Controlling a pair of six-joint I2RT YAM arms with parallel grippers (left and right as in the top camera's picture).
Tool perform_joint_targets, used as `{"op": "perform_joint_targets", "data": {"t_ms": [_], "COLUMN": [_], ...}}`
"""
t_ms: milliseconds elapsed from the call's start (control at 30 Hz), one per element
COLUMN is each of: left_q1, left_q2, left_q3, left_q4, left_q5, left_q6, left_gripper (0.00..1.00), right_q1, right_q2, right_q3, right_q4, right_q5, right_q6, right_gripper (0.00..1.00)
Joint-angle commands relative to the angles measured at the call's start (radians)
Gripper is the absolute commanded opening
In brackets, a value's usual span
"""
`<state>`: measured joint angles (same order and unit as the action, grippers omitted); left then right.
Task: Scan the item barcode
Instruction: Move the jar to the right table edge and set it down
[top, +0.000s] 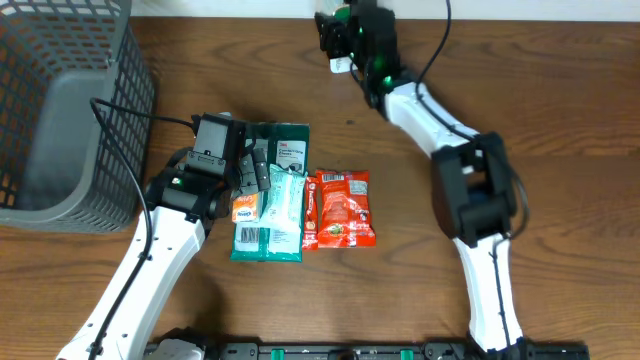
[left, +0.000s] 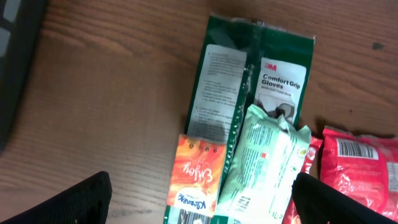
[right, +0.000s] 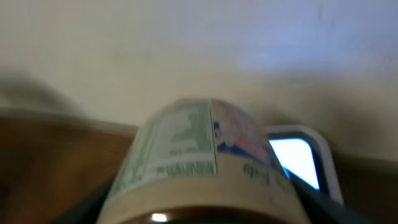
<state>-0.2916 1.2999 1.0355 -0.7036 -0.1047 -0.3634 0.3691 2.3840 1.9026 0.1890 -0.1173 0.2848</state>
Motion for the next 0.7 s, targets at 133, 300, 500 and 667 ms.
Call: {"op": "perform_joint_targets", "data": {"t_ms": [133, 300, 500, 667], "left_q1": [0.0, 0.0, 0.0, 0.0], "left_q2": [0.0, 0.0, 0.0, 0.0], "left_q3": [0.016, 0.016, 0.016, 0.016], "left_q4": [-0.001, -0.001, -0.001, 0.0], "left_q5": [-0.013, -0.013, -0.013, -0.013], "left_q6": [-0.005, -0.005, -0.006, -0.005], "left_gripper": [0.93, 0.93, 0.93, 0.93], "right_q1": [-0.079, -0.192, -0.318, -0.427], "right_q2": [-0.398, -0.506, -0.507, -0.486], "right_q3": [0.026, 0.026, 0.023, 0.012], "right_q4": [-0.613, -1.037, -1.32, -1.433], "right_q5": [-0.063, -0.056, -0.051, -0.001], "right_q6": [-0.003, -0.013, -0.067, -0.092], "right_gripper": [0.32, 0.32, 0.35, 0.35]}}
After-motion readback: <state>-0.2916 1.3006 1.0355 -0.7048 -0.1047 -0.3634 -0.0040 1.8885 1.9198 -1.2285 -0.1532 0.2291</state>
